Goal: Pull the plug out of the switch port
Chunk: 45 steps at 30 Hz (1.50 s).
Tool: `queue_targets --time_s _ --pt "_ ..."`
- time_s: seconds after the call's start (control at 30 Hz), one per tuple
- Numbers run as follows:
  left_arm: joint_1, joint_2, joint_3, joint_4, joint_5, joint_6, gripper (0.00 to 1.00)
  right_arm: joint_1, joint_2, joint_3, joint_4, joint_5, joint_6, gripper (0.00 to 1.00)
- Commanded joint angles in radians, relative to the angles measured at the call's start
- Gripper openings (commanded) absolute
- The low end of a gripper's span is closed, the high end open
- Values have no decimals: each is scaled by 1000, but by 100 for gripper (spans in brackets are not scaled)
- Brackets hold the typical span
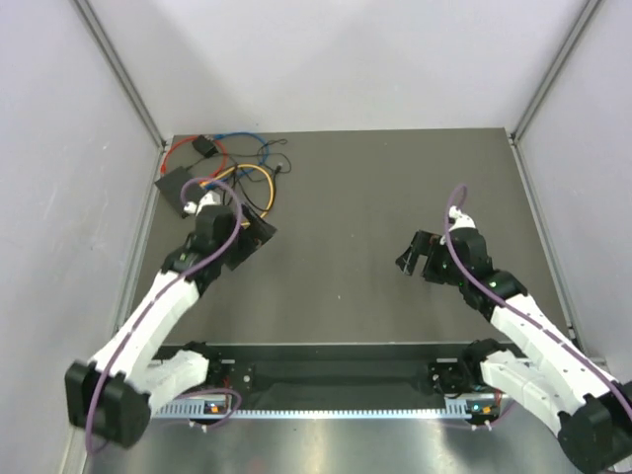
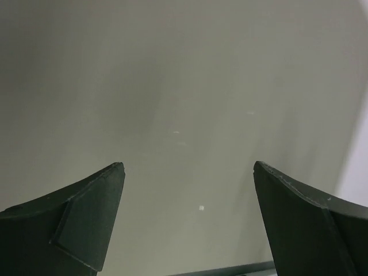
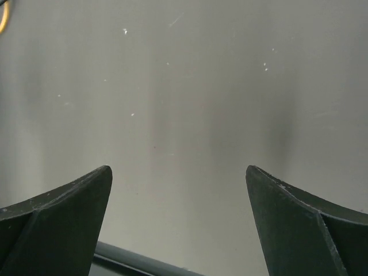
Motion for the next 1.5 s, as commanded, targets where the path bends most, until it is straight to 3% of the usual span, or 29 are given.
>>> queue_targets --time_s 0.0,0.07,0.13,0.27,0.3,0.37,0.47,0.57,0.77,0.87,1.07,1.1,1.17,1.3,1.47 --pt "35 176 193 -264 -92 88 99 10 53 76 -17 30 -69 100" --pt "67 266 297 -369 -124 75 98 6 70 99 -40 -13 -96 100" --pt "150 313 319 -369 -100 62 98 -8 82 123 -50 -74 -113 100" --pt "366 340 293 -127 114 107 98 -29 142 160 -33 -232 -129 100" --pt "385 354 298 -58 113 113 96 -29 156 172 -49 -248 -137 100" --pt "458 427 356 -59 63 96 96 -29 191 215 -71 -294 -167 100" --pt "540 587 469 -45 98 110 89 -28 237 269 -114 -323 -212 100" --pt "572 751 610 -40 166 148 78 -28 239 315 -160 -297 -255 100" --pt "571 937 778 -51 187 96 73 -28 249 339 -192 -233 -293 100" --pt "565 980 838 -79 106 94 71 -30 265 344 -194 -216 -302 100" --pt "558 1027 916 33 -40 337 66 -30 305 353 -194 -196 -310 100" --pt "557 1058 934 26 -46 373 57 -33 308 358 -198 -199 -310 100" --pt "558 1075 957 47 -68 395 50 -33 323 369 -212 -200 -313 100" --pt "558 1116 942 111 -144 438 0 -34 335 373 -221 -205 -319 100" --pt "567 1146 872 299 -178 463 0 -46 355 393 -267 -205 -328 100"
